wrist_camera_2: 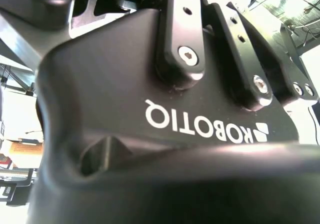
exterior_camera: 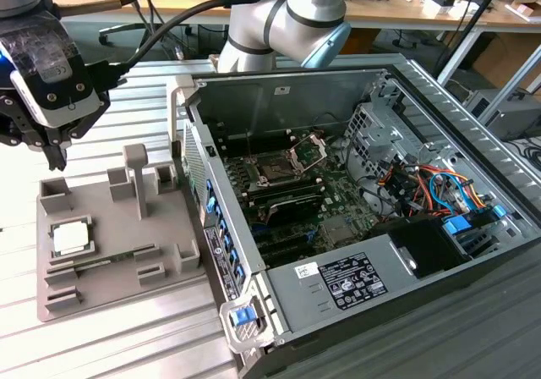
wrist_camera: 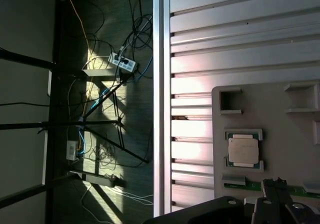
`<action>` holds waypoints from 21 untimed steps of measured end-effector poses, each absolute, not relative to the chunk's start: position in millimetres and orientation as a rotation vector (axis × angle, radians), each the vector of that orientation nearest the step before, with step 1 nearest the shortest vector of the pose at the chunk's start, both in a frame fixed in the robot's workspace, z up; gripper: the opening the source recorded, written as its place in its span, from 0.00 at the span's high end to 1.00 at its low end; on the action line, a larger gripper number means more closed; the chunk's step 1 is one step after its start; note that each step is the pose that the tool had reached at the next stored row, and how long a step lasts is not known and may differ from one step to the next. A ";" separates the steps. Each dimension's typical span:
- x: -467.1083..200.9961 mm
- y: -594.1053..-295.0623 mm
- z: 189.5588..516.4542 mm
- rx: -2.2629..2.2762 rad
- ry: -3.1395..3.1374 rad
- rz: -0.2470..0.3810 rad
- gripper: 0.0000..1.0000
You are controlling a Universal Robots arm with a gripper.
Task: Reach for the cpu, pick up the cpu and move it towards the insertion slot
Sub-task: 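Reach for the cpu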
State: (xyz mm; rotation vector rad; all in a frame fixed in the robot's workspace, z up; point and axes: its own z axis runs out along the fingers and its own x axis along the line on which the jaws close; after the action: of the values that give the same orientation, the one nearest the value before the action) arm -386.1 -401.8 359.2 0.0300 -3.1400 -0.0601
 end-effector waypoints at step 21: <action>-386.8 -402.5 351.6 0.030 -3.140 -0.060 0.89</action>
State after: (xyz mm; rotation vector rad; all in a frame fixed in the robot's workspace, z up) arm -386.8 -402.5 351.6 0.0299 -3.1400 -0.0600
